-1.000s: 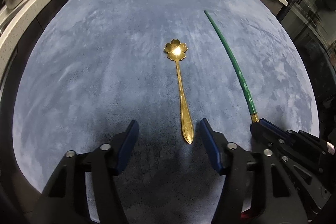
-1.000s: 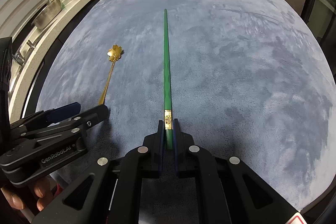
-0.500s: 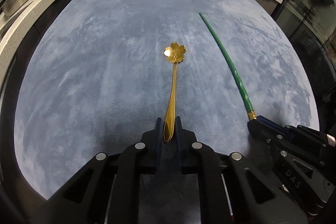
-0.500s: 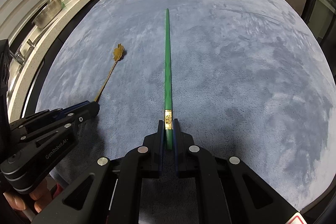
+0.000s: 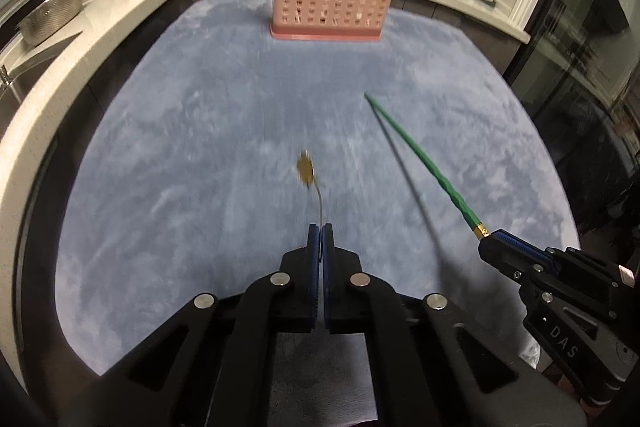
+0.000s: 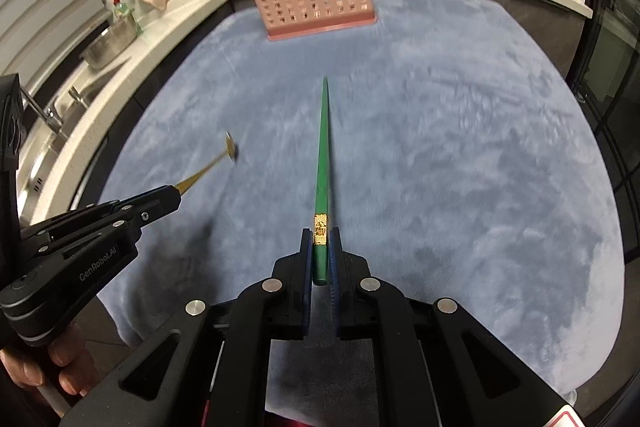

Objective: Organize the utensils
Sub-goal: 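Lift the spoon and chopstick and carry them up to the pink holder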

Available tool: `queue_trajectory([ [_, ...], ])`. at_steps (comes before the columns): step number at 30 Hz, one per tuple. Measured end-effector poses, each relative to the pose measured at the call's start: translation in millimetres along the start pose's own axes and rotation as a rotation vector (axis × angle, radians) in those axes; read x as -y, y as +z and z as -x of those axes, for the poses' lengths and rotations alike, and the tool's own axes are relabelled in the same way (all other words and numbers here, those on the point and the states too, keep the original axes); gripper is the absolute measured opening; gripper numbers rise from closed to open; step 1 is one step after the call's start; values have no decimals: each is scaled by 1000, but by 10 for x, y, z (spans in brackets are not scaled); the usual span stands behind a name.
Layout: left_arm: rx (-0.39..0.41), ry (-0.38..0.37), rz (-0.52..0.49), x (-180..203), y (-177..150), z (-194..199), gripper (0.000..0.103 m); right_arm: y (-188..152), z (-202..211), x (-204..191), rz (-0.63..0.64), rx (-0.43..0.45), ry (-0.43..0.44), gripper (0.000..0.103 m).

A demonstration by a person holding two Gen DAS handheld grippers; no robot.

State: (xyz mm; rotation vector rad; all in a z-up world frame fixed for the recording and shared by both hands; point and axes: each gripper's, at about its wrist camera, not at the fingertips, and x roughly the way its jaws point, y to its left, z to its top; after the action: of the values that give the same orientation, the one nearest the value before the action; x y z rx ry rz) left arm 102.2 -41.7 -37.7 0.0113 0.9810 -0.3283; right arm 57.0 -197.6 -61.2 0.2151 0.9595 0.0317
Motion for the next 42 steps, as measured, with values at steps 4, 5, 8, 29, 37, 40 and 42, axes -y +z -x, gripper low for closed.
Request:
queue_trajectory([
  [4,34,-12,9,-23,139,137,1,146,168,18,-10,47,6,7],
  [5,44,-14,9,-25,183,172,1,190,208,24,-13,59,8,7],
  [8,76,-19,15,-41,312,283,1,328,317,43,-20,93,11,7],
  [29,249,-32,1,-126,1525,664,1,1550,823,199,-54,342,66,7],
  [37,336,-62,-1,-116,2221,754,1,2176,873,238,-81,420,121,7],
  [40,366,-59,1,-119,2486,753,1,2468,900,245,-94,459,151,7],
  [42,384,-67,8,-133,2653,754,1,2659,909,240,-101,485,165,7],
])
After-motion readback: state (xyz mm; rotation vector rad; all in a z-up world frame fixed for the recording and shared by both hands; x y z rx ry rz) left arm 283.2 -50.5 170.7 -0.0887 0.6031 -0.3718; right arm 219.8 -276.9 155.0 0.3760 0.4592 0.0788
